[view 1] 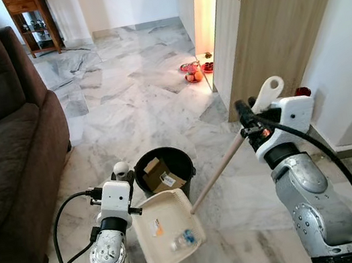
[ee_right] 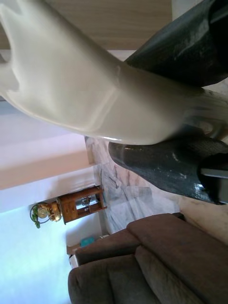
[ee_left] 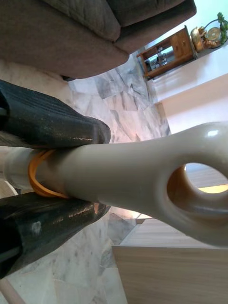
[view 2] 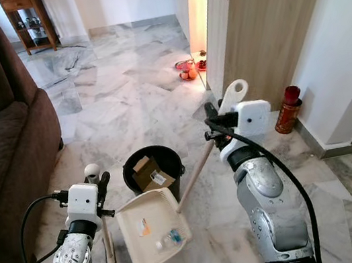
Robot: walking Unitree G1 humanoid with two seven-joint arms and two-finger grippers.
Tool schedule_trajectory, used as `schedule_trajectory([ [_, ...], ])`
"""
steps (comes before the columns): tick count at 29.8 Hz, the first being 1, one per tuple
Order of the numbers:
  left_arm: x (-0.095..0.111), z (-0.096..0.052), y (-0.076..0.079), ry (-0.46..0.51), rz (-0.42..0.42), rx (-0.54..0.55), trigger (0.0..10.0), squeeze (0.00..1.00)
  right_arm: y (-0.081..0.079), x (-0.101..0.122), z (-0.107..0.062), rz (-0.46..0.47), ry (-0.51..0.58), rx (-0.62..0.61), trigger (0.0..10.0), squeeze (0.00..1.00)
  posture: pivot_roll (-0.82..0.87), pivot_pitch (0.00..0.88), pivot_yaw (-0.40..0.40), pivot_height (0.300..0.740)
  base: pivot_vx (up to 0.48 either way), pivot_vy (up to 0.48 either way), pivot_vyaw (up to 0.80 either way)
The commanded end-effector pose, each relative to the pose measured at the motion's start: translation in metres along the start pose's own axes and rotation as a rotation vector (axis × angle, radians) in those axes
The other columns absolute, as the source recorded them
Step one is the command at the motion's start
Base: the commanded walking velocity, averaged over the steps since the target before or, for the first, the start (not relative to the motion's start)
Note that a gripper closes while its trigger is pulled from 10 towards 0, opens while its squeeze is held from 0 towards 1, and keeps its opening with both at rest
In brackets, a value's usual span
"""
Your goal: Sweep floor
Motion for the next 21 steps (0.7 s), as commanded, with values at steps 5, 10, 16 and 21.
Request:
schedule_trajectory([
  [5, 0.008, 0.005, -0.005, 0.05, 0.02, 0.017, 10.0, 0.0, -0.015, 0.031, 0.007, 0.036, 0.135, 0.04, 10.0, 0.0, 0.08, 0.0, 0.001, 0.74, 0.0, 0.0, 0.0],
  [10, 0.008, 0.005, -0.004, 0.05, 0.02, 0.014, 10.0, 0.0, -0.017, 0.037, 0.009, 0.044, 0.157, 0.039, 10.0, 0.0, 0.08, 0.0, 0.002, 0.74, 0.0, 0.0, 0.0],
  [16, 0.008, 0.004, -0.004, 0.051, 0.019, 0.013, 10.0, 0.0, -0.017, 0.044, 0.01, 0.043, 0.184, 0.038, 10.0, 0.0, 0.08, 0.0, 0.001, 0.74, 0.0, 0.0, 0.0],
  [21, 0.008, 0.004, -0.003, 0.048, 0.02, 0.013, 10.0, 0.0, -0.015, 0.05, 0.012, 0.043, 0.22, 0.014, 10.0, 0.0, 0.08, 0.0, 0.001, 0.74, 0.0, 0.0, 0.0],
])
Point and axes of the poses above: a point about 5 cm out from each wrist's last joint towards the gripper, its own z axis pointing out of the wrist towards the gripper, its own x axis along the axis of the wrist's last joint, y = z × x, the point moved 1 cm from there along z, pointing out of the wrist towards the gripper, and after that the axes turned 14 degrees about z, right-handed, at the moved point
